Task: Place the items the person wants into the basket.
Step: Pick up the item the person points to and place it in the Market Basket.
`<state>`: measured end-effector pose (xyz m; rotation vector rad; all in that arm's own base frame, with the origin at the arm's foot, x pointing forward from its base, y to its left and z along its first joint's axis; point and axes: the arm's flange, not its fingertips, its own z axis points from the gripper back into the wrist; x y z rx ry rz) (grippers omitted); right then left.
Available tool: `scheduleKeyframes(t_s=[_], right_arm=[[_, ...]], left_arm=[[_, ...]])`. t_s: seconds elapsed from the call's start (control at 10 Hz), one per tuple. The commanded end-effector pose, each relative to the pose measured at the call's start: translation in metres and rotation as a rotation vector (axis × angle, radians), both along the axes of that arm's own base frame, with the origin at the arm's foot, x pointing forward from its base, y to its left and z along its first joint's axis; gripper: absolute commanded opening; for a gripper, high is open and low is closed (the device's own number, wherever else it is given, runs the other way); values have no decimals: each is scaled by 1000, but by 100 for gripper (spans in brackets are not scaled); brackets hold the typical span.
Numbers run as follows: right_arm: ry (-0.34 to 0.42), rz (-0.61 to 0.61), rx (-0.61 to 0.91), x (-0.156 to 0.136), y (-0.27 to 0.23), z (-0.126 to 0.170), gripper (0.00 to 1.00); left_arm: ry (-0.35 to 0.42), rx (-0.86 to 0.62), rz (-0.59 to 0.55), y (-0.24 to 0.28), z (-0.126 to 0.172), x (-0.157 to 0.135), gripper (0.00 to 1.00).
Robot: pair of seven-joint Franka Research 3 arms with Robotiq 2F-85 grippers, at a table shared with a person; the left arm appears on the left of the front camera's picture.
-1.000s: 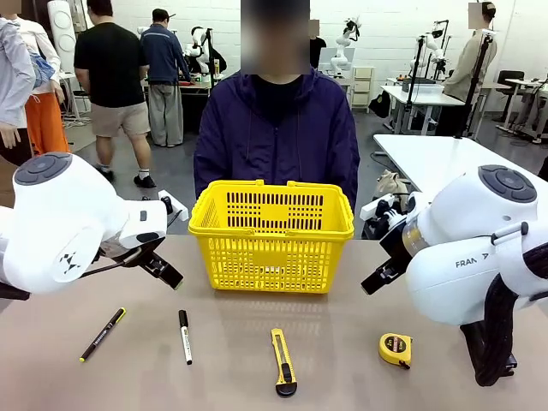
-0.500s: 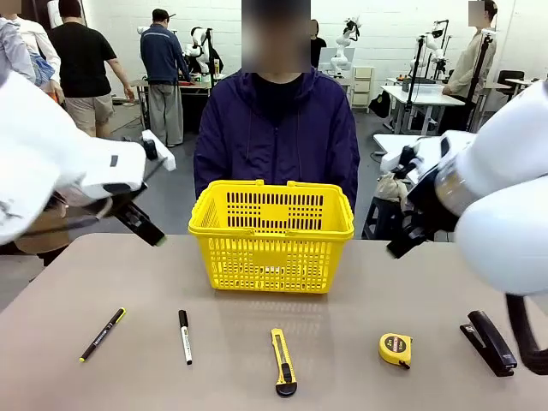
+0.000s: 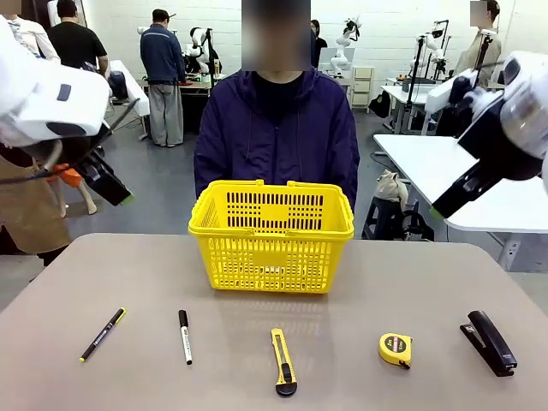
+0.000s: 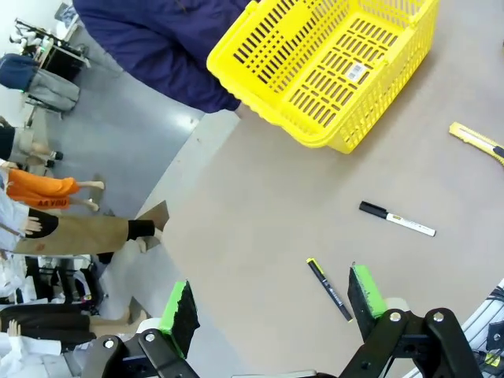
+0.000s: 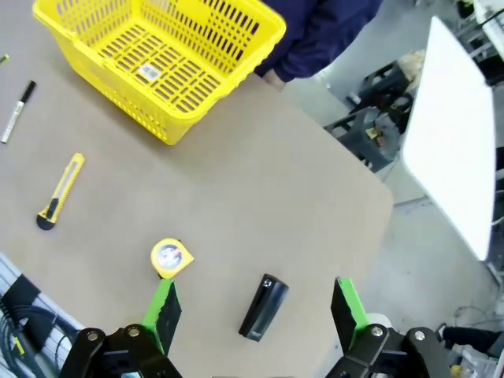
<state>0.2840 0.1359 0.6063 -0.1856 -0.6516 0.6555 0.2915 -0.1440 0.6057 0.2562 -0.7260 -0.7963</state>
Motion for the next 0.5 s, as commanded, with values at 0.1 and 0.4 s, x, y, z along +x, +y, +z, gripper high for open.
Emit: scheduleKeyframes(t_s=[0.1,0.4], right_arm=[[0,0,0,0,0,0,100],[0,0,0,0,0,0,100]], left_arm=[[0,0,0,0,0,0,100],[0,0,0,0,0,0,100]])
